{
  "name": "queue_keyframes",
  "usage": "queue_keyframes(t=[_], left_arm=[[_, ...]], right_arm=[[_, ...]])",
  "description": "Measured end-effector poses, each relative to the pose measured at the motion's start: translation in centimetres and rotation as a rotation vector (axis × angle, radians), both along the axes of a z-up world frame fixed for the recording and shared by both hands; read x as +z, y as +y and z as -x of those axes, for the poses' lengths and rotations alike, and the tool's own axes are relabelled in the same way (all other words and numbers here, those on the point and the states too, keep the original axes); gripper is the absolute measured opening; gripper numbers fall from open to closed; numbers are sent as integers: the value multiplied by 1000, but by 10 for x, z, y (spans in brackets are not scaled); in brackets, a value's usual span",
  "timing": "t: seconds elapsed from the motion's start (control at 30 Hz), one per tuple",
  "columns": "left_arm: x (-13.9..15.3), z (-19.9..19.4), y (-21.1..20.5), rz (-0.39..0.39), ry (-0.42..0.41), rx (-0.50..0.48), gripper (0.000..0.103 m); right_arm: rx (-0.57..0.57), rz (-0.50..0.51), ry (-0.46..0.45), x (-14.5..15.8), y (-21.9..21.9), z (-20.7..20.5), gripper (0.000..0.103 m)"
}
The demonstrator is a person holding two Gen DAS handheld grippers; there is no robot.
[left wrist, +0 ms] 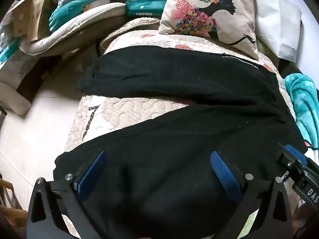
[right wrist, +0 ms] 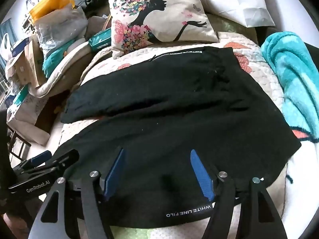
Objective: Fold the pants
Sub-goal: 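Grasp the black pants waistband with both grippers side by side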
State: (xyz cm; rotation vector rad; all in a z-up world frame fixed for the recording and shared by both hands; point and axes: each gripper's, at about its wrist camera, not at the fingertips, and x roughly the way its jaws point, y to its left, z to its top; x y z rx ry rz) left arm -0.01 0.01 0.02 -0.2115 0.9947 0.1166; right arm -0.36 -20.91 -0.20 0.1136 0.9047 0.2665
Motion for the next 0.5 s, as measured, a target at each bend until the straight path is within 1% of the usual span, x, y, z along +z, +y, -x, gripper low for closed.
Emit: queue_keyframes(t=[0.1, 0.13, 0.17, 0.2, 0.33, 0.37, 0.5], left_arm=[[1, 0, 3, -9, -1, -11, 103], [3, 2, -3, -47, -18, -12, 103], [4, 6, -2, -40, -38, -16, 103], [5, 6, -2, -43, -39, -15, 103], [9, 15, -10, -78, -60, -9, 103], [9, 8, -13, -85, -40, -11, 103], [10, 8, -14, -85, -36, -14, 103]], right_arm=[[2, 0, -14, 2, 0, 1, 73], [3, 1, -19, 4, 0, 2, 73], [3, 3, -22, 4, 1, 3, 73], [5, 3, -24, 5, 1, 3, 73], [12, 2, -31, 9, 2, 5, 74], [12, 3, -33, 9, 3, 5, 74], [8, -1, -36, 10, 1, 6, 74]])
